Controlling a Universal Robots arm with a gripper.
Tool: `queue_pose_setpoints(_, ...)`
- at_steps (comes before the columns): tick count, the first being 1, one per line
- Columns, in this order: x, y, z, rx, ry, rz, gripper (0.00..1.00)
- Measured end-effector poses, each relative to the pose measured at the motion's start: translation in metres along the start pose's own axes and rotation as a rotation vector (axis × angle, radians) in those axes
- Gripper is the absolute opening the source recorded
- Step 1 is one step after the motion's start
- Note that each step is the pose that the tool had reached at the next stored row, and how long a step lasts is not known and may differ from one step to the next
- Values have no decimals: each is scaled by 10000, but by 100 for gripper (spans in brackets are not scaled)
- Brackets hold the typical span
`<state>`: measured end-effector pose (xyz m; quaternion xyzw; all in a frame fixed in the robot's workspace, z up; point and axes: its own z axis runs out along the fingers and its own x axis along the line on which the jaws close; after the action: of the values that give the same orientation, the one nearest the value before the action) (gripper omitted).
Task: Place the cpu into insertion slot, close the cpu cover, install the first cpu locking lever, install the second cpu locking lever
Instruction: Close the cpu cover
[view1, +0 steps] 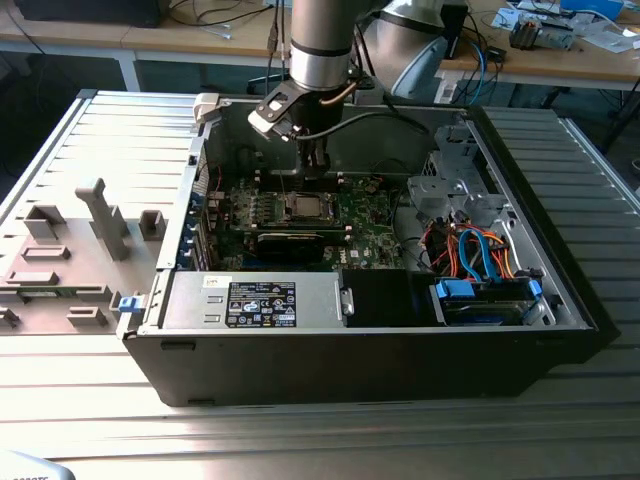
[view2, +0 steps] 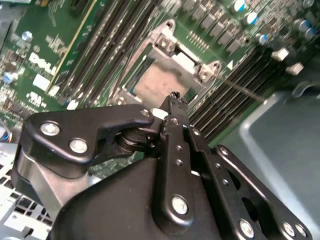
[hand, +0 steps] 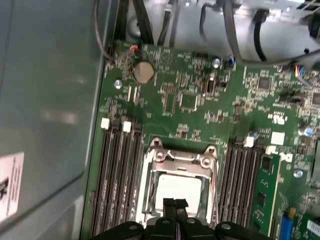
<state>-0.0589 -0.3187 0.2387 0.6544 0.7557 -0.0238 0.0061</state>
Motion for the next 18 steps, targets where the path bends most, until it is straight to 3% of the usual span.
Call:
queue_pose_setpoints(8,8,-41,49,-1,1,-1,11)
queue_pose_setpoints(11,18,-90,102,-1,1,-1,11)
queue_pose_setpoints(18,17,-93,208,-1,1,-2,11)
